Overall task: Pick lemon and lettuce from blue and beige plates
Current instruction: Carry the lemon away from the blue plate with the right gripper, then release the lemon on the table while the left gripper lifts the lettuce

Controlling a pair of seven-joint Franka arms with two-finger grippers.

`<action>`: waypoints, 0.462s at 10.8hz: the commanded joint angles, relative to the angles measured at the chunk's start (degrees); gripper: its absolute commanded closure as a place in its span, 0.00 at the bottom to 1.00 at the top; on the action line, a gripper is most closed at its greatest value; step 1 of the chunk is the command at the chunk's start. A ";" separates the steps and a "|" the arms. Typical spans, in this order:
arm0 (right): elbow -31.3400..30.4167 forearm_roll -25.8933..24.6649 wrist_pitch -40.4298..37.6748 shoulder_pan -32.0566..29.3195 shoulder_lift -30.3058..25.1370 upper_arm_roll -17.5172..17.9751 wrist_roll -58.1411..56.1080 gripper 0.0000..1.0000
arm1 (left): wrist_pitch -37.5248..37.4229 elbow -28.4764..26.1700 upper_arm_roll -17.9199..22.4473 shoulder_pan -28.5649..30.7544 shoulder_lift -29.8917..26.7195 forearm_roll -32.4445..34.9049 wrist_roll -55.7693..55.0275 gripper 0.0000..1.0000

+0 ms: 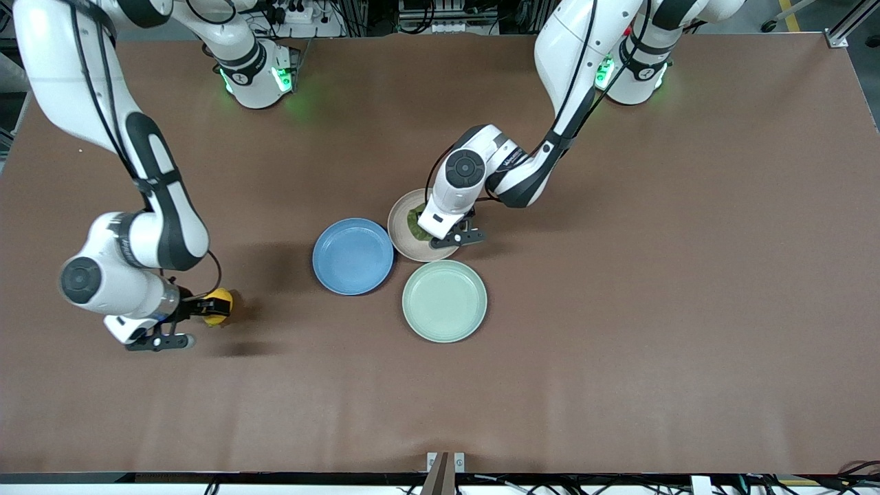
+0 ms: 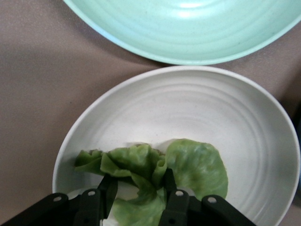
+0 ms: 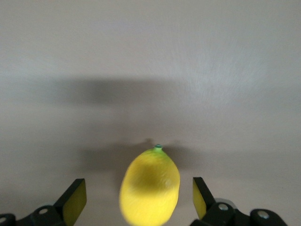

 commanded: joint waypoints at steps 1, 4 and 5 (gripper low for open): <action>6.47 0.19 -11.67 -0.60 -4.09 0.01 -0.78 0.00 | -2.04 -0.14 0.02 0.89 -1.75 1.05 -1.97 0.61; 13.52 0.62 -22.16 -2.88 -8.13 -0.61 -0.87 0.00 | -4.95 -0.22 0.11 2.21 -3.51 1.14 -1.79 0.97; 13.62 0.71 -22.62 -2.89 -10.41 -0.43 -0.87 0.00 | -6.61 -0.22 0.11 3.26 -4.47 1.31 -1.36 1.00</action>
